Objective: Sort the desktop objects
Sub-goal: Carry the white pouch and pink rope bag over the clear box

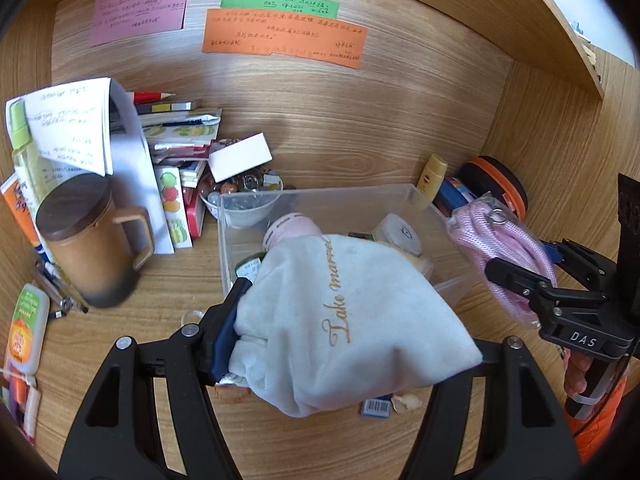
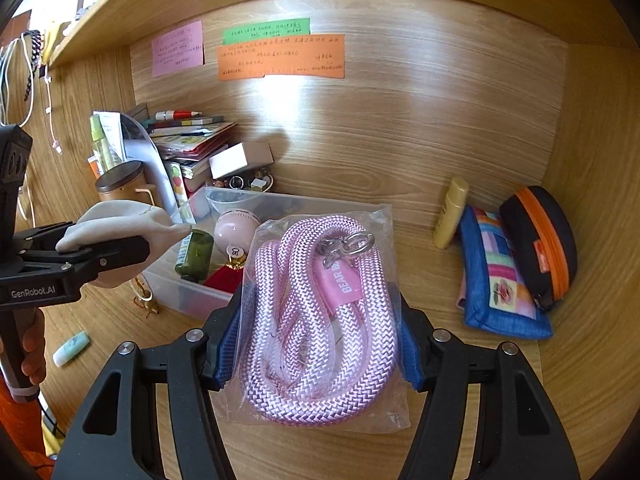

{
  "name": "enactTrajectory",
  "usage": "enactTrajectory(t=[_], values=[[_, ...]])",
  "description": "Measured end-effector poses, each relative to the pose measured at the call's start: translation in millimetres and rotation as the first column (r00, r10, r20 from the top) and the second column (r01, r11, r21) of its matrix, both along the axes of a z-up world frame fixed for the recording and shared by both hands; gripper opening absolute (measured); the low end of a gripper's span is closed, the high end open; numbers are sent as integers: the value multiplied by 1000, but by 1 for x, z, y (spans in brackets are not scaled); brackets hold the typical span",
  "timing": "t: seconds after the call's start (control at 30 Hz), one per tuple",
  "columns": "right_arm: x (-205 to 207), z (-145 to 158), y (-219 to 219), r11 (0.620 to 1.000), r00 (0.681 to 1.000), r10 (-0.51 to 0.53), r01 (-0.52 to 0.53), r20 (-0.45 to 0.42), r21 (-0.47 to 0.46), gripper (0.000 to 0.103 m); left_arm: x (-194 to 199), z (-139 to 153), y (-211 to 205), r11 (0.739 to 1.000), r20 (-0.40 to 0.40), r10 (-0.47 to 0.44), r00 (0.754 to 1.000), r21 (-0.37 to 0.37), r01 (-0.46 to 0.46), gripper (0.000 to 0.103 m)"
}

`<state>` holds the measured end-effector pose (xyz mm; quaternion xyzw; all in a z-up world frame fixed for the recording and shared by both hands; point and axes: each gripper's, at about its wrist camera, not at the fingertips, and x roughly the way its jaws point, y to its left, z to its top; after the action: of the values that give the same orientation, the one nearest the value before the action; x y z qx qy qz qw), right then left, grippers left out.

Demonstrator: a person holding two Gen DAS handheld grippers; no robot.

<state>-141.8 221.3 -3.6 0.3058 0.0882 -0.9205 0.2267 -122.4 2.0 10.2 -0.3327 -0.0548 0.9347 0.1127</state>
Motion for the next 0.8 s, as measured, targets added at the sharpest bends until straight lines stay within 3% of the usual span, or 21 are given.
enactTrajectory(t=[0.23, 0.8], values=[[-24, -3, -13, 1000, 999, 21, -21, 24, 9, 59, -15, 5, 3, 1000, -7, -21, 1000, 5, 21, 67], [-47, -21, -38, 998, 995, 51, -54, 81, 36, 59, -45, -20, 10, 999, 58, -51, 997, 12, 50, 71]])
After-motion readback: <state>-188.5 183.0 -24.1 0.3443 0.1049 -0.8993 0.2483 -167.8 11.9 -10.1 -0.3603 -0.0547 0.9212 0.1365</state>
